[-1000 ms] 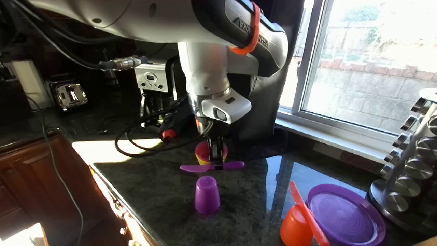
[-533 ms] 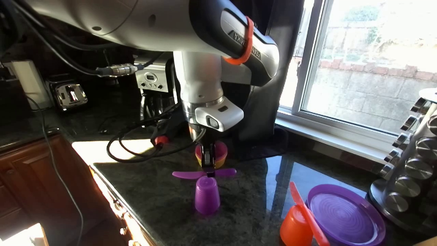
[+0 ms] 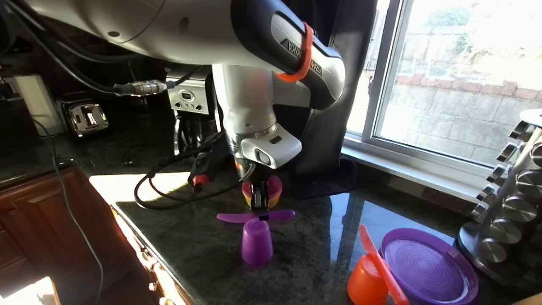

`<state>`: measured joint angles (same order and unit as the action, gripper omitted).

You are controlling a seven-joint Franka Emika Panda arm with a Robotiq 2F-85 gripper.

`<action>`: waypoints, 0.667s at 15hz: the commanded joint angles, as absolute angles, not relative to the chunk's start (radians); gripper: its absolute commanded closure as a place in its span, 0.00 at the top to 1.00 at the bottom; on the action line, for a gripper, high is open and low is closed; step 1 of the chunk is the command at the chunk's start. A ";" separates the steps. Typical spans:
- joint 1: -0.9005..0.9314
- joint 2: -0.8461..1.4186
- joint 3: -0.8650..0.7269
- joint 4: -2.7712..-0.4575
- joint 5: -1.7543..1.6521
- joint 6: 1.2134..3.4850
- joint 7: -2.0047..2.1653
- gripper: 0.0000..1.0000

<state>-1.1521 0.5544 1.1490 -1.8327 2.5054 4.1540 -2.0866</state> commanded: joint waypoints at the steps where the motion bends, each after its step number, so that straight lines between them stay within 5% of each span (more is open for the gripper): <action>1: -1.155 0.529 1.134 -1.851 2.521 4.116 -2.083 0.04; 10: -1.111 0.540 1.086 -1.839 2.521 4.127 -2.083 0.04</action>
<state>-1.1323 0.5545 1.1149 -1.8325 2.5054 4.1485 -2.0866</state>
